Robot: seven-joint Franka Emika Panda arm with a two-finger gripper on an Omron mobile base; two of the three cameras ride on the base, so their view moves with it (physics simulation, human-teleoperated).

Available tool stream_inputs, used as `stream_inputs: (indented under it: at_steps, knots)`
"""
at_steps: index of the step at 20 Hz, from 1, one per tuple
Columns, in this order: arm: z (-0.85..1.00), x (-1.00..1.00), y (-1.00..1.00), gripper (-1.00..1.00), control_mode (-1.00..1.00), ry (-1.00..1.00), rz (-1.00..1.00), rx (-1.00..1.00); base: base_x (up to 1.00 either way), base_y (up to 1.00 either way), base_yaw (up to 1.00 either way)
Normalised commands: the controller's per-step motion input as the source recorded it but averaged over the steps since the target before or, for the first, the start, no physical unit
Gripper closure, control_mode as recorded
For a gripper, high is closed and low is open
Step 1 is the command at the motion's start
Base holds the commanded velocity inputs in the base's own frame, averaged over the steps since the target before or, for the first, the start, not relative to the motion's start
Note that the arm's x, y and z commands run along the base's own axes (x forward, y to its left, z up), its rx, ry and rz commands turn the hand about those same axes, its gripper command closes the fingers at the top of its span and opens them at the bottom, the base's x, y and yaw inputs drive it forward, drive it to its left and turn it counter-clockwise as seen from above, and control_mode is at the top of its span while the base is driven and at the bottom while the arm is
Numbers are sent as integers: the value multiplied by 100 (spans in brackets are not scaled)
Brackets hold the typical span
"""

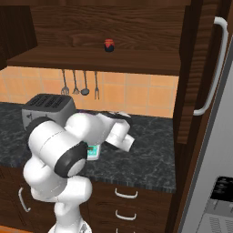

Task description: Pick the cereal and place it on the digital scale for weighing, and close the cabinet.

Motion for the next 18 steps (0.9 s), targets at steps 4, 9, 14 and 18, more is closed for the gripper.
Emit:
stream_inputs:
  at_steps: [4,9,14,18]
  knots:
    - [-22,13,-5,100,-100,0,0,0,0,0,0]
    - [-17,27,0,100,-100,0,0,0,0,0,0]
    - [-19,15,0,-100,-100,0,0,0,0,0,0]
    - [-11,0,0,-100,-100,0,0,0,0,0,0]
